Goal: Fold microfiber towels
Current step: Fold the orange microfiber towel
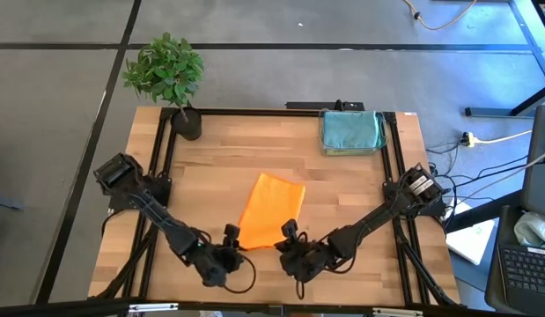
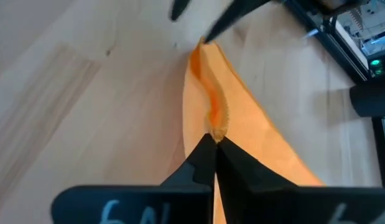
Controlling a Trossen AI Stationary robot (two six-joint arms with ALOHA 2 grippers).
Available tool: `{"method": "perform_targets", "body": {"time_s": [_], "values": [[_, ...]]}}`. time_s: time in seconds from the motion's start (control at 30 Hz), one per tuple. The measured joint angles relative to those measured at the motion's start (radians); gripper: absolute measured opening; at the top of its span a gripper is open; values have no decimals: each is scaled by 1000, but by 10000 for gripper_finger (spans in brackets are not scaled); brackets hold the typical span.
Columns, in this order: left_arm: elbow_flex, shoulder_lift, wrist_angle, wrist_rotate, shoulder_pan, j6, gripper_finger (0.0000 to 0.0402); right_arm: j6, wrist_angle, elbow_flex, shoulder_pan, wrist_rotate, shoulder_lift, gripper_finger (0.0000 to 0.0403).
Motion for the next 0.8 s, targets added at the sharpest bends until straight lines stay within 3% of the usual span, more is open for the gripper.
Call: {"method": "perform_targets", "body": {"time_s": [0.13,0.3,0.57,0.8], "values": [[-1,53,-12,61,7,-2,153,29,-78,23,2,1,0,11],[-1,53,-11,-14,-15,-27,154,38,-104,26,2,2,0,4],[-1,53,-81,-21,-21,-65,154,32,-100,27,2,34,-1,8],[-1,74,-34,-63,-2,-125,154,31,-100,62,2,38,-1,7]]}}
